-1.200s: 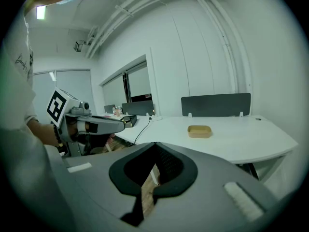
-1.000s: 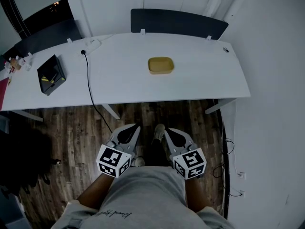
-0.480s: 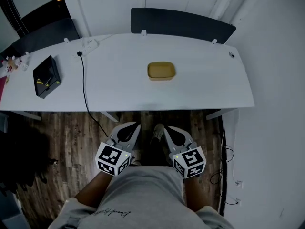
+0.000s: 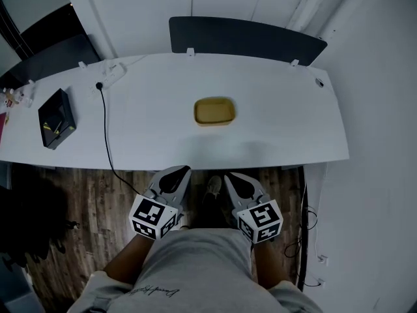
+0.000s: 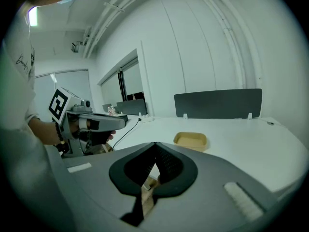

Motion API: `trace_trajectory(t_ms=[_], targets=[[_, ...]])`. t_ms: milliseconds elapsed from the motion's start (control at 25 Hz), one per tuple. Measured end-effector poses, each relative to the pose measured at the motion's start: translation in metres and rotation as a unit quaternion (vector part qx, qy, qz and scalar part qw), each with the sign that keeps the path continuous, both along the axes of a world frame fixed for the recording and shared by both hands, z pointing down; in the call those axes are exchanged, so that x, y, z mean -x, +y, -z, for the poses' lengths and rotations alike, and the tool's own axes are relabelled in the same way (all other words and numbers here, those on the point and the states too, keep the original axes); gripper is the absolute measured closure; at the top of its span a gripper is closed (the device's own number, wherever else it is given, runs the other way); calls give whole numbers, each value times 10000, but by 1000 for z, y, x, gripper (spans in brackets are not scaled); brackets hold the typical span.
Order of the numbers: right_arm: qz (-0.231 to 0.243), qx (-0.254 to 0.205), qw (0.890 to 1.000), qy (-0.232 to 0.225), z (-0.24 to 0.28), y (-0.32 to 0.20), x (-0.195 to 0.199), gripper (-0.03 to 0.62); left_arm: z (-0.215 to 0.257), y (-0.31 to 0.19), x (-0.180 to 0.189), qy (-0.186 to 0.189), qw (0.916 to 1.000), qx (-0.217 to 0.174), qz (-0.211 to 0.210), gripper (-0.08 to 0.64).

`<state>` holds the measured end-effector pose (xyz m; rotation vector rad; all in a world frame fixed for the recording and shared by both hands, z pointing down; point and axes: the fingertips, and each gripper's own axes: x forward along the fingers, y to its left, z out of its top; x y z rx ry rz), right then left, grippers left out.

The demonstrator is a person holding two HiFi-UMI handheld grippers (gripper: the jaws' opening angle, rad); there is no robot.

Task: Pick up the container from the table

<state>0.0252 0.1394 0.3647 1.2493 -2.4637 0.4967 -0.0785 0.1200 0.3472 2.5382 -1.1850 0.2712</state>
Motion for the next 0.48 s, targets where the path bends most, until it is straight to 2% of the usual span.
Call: trace_trajectory(t_ms=[280, 480], targets=[[133, 21, 9999, 33, 8, -64, -22, 578, 13, -60, -15, 76, 9998, -77, 180, 560], [245, 5, 9997, 18, 15, -103, -32, 577, 17, -101, -20, 101, 9988, -89, 480, 560]])
